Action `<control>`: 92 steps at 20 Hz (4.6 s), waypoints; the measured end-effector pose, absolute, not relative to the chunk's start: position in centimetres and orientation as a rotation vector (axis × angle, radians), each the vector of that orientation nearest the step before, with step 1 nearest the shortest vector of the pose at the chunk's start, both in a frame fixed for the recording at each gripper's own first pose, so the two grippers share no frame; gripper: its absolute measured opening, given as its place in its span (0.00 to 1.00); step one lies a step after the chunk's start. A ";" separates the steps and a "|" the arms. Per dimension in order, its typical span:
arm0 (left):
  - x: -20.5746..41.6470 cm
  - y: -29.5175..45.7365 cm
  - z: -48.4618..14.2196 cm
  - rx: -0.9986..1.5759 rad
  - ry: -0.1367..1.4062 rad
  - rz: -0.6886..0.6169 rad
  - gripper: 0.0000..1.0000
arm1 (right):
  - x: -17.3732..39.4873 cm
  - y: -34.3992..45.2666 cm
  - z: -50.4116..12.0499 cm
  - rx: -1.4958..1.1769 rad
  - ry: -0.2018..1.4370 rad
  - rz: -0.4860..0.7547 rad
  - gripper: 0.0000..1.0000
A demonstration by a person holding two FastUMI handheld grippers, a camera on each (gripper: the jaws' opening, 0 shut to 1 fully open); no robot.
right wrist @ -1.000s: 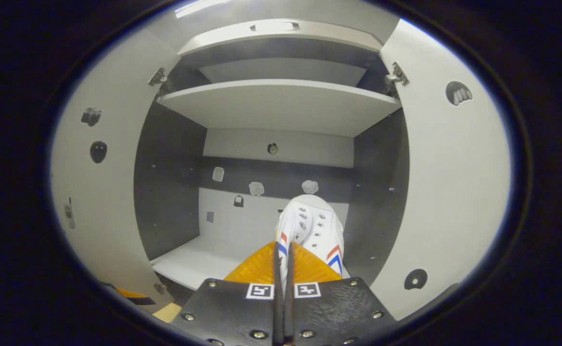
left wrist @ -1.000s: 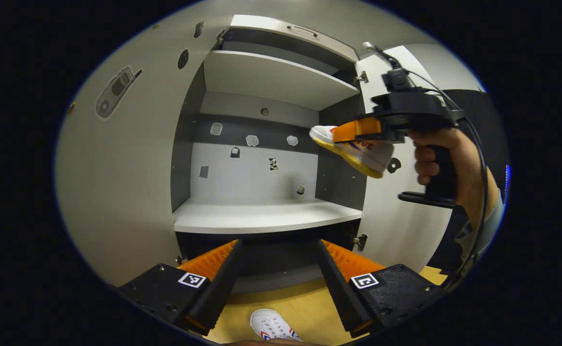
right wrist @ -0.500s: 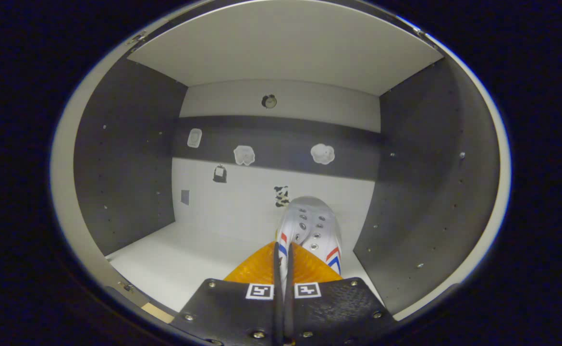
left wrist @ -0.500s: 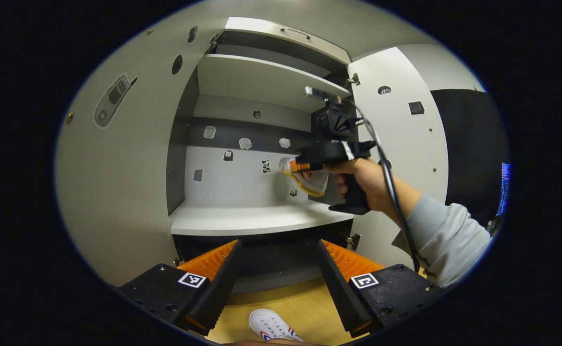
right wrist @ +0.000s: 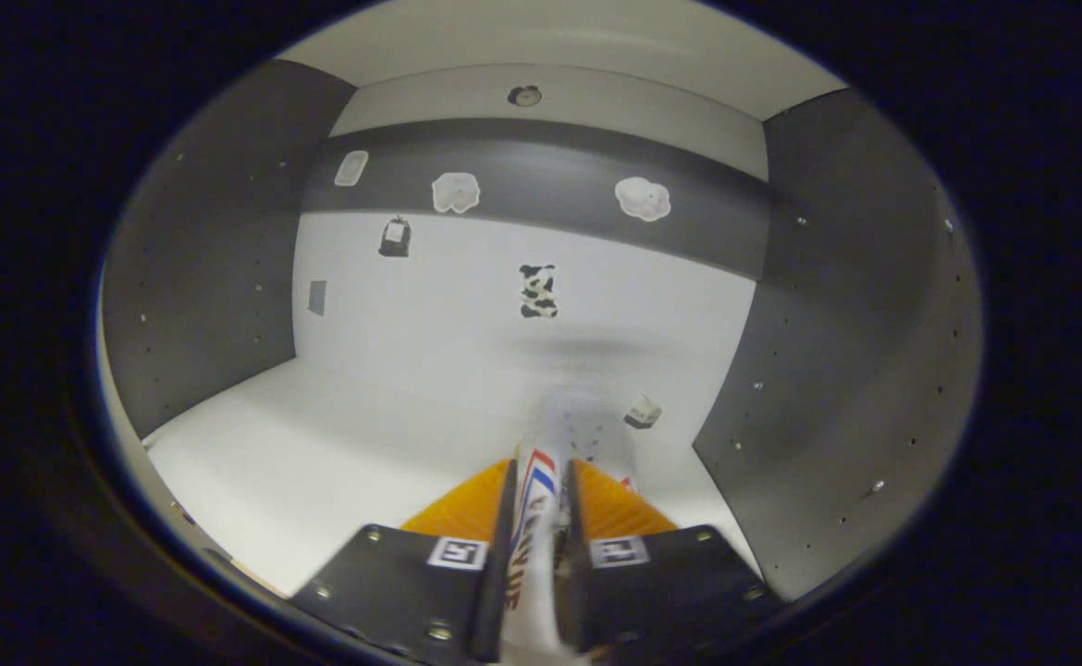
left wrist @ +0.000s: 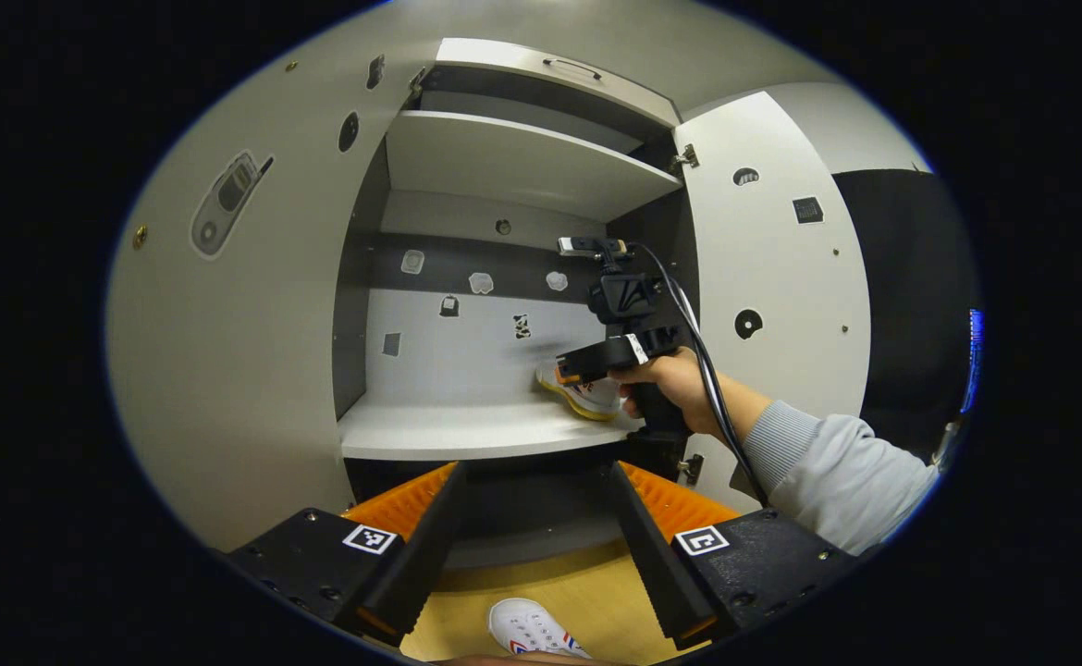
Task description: Grab one shoe with the right hand and put it into the shoe cabinet, grab the other shoe with the left hand and put it into the shoe cabinet; then close the right door with the right hand and the left door with the left hand.
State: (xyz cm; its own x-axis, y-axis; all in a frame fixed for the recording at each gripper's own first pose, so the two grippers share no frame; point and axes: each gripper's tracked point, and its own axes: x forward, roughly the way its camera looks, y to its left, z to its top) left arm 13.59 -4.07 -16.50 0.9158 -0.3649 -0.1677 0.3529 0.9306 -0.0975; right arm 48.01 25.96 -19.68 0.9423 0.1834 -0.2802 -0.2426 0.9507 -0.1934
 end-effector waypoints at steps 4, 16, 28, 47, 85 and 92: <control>13.9 -4.4 -17.6 -0.073 0.224 -0.353 0.94 | 44.7 24.8 -14.6 -0.120 0.159 0.195 0.99; 14.1 -7.0 -24.4 -0.033 0.379 -0.249 0.95 | 26.0 17.0 -10.9 -0.086 0.036 0.105 0.98; 9.5 -2.9 -34.8 0.094 0.419 -0.114 0.94 | 13.2 9.8 -19.2 0.060 0.032 0.061 0.98; 5.1 -0.1 -49.7 0.076 0.786 -0.212 0.90 | 12.1 14.2 -19.2 0.050 -0.040 0.262 0.98; 24.5 -4.7 -10.5 0.004 0.237 -0.096 0.00 | 9.8 7.3 -20.5 0.104 -0.023 0.323 0.98; 34.1 -5.9 -10.3 -0.059 0.282 -0.063 0.01 | 8.6 7.4 -19.9 0.069 -0.047 0.339 0.98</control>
State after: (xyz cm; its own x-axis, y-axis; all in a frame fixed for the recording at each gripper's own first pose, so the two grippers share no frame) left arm 34.14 -5.88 -10.29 0.9587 -0.0704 -0.2757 0.0540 0.9963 -0.0668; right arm 8.64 7.35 -19.93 0.9422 0.3302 0.0572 -0.3334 0.9409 0.0597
